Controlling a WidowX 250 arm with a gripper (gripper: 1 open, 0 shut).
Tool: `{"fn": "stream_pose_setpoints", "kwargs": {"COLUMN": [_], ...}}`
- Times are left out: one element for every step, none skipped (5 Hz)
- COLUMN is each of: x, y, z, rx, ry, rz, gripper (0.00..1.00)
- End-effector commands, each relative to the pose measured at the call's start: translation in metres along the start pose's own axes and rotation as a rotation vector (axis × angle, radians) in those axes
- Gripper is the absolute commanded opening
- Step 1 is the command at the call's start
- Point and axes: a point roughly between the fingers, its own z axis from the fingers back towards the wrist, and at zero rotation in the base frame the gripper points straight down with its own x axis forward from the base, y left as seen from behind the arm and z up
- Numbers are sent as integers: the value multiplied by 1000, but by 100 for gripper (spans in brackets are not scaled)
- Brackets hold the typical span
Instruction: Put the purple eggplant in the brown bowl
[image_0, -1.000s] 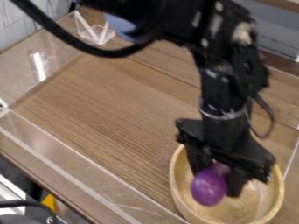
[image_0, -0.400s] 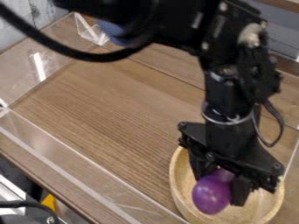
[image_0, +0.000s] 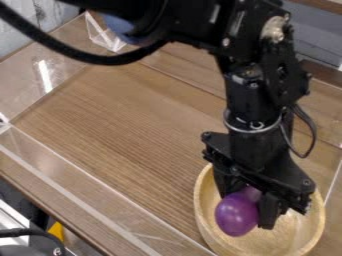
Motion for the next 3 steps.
{"fn": "stream_pose_setpoints", "kwargs": {"x": [11,10,12], "y": [-16,-29,-17], "z": [0,-7,7], "rx": [-14,-16,-7], "ry": [-43,-46,-70], "rz": [-53,-93,-10], "gripper": [0,0,0]}}
